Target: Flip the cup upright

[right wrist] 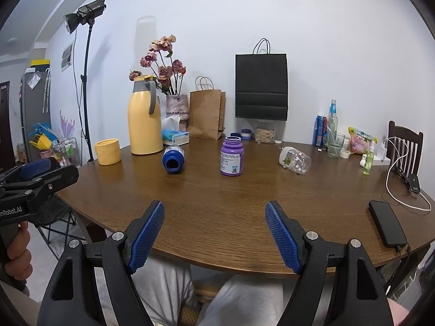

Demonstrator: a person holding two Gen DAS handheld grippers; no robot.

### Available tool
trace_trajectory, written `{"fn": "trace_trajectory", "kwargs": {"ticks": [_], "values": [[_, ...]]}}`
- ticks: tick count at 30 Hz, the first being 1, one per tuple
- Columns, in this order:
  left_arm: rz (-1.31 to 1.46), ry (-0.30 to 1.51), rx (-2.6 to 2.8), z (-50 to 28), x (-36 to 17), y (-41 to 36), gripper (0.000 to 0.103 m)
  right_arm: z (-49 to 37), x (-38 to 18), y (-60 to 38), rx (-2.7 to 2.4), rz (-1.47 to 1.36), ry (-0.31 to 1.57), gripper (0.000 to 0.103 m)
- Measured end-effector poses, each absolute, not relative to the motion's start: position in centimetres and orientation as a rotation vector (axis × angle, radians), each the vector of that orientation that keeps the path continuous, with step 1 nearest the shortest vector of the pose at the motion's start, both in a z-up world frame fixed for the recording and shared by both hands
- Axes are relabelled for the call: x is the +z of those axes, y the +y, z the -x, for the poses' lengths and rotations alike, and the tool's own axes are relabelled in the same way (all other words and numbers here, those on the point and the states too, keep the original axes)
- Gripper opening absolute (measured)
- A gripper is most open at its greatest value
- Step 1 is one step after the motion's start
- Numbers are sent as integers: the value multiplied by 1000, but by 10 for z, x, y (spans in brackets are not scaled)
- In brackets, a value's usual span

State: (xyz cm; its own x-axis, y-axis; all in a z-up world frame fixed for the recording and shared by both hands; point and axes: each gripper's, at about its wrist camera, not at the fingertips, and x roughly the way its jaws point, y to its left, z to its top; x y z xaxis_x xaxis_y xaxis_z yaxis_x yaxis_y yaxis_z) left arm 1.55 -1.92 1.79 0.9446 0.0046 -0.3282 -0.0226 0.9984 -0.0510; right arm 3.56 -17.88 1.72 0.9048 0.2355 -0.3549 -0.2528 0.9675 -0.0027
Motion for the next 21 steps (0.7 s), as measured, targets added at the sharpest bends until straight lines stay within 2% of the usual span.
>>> {"fn": "trace_trajectory", "kwargs": {"ticks": [21], "values": [[54, 328, 11, -14, 18, -18, 103, -36, 14, -176, 260, 61, 364, 81]]}}
